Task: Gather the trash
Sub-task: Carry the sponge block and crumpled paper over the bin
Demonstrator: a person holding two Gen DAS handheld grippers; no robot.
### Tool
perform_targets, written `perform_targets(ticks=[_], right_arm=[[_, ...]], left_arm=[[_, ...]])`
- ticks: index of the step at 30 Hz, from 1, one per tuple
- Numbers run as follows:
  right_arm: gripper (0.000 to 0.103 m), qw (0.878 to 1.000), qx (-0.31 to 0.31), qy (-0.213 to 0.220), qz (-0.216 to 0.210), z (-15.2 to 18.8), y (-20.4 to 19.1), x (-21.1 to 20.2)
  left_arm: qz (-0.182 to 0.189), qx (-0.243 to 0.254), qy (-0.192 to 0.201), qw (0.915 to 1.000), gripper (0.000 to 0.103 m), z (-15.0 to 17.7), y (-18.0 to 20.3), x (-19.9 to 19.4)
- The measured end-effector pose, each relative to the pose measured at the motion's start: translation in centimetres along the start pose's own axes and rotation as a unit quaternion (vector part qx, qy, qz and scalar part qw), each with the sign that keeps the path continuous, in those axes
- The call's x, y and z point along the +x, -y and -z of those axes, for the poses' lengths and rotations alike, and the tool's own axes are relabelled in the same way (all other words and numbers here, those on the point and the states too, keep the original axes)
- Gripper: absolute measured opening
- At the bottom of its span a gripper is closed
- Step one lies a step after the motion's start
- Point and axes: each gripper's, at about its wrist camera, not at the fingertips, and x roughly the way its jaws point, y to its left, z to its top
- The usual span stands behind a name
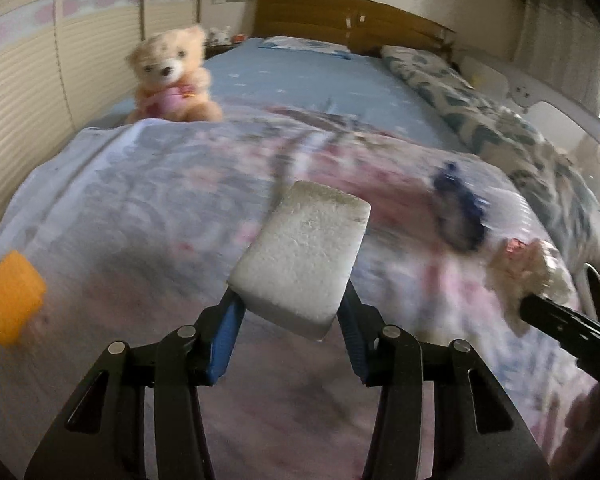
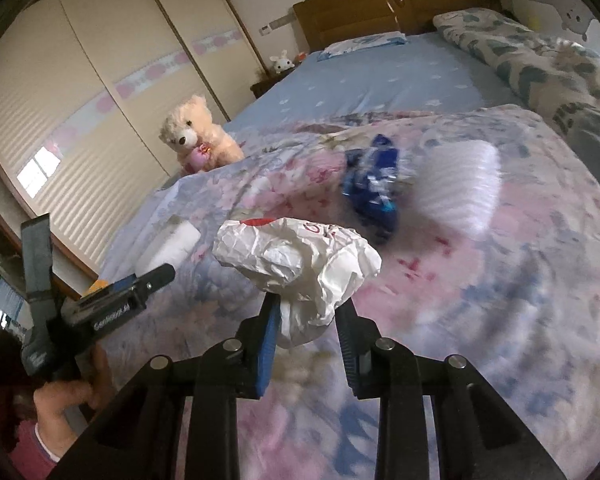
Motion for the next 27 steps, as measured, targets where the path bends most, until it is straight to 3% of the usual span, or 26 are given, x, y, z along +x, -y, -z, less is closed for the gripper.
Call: perform_targets(ticks=[12,27], right_arm=[[0.028,0.999,0.027,0.028,0.024,2.1,6.6,-7.1],[0.028,0.991,0.089,0.069,0.067,5.1,14.5,-15.0]], left_arm=[[0.055,0.037,0.000,0.9978,0.046,2.8,10.1,-2.8],[0.109,0.119,0.008,0.9868,0.046,4.1,21.5,-5.0]])
